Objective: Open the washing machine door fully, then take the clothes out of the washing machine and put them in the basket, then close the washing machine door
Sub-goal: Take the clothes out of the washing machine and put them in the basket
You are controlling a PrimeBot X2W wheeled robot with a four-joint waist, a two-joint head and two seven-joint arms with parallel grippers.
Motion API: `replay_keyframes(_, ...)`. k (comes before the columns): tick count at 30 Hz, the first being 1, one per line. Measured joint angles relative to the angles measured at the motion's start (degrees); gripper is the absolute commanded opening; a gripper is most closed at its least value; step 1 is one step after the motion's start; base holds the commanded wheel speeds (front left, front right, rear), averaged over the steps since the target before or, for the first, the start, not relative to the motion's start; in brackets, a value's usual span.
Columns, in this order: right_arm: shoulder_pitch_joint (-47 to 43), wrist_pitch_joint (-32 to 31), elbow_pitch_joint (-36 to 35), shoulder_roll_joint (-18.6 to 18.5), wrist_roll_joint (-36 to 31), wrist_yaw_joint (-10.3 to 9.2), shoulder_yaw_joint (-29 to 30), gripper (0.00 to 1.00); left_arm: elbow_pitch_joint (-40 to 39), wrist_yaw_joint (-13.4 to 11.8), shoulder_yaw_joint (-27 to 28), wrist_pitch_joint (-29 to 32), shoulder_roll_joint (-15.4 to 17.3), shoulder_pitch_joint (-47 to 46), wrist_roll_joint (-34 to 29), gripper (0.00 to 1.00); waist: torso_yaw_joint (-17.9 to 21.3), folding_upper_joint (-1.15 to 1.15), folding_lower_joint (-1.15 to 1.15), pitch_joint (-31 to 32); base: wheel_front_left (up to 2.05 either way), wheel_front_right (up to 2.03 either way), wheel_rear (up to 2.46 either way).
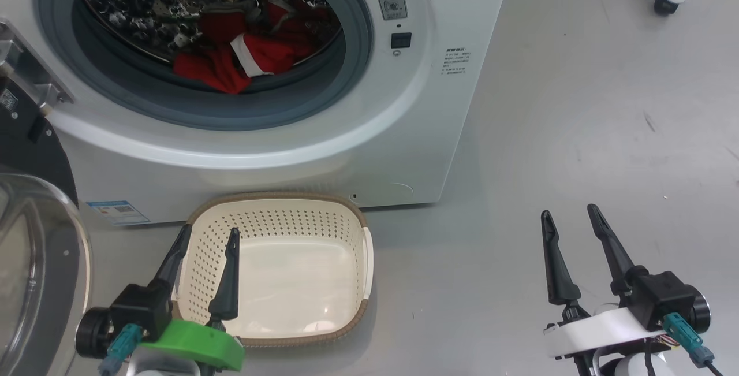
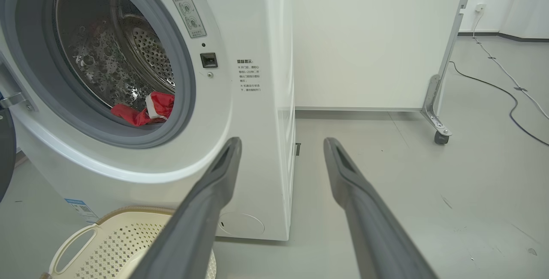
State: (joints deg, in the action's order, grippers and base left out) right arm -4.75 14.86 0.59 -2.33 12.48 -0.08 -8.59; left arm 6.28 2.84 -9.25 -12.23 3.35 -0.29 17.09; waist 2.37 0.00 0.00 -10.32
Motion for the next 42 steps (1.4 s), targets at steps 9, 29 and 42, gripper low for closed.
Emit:
replay_keyframes(9, 2.3, 0.0, -2.1, 0.0, 0.0, -0.03, -1.2, 1.0, 1.6, 1.5, -0.6, 4.1, 0.0, -5.8, 1.7, 1.0, 1.2, 0.0, 0.0, -5.7, 0.0, 0.0, 0.0)
replay_keyframes(29, 11.1, 0.0, -5.5, -0.2, 4.6, -0.6, -8.0, 1.0, 6.3, 3.7, 1.7, 23.1, 9.2, -27.0, 8.8, 1.0, 8.0, 0.0, 0.0, -18.9, 0.0, 0.0, 0.0)
replay_keyframes(42, 16.5, 0.0, -5.9, -0.2, 8.9, -2.46, -11.0, 1.0, 4.3, 4.1, 2.5, 33.0, 16.9, -42.7, 12.2, 1.0, 13.9, 0.0, 0.01, -25.8, 0.0, 0.0, 0.0)
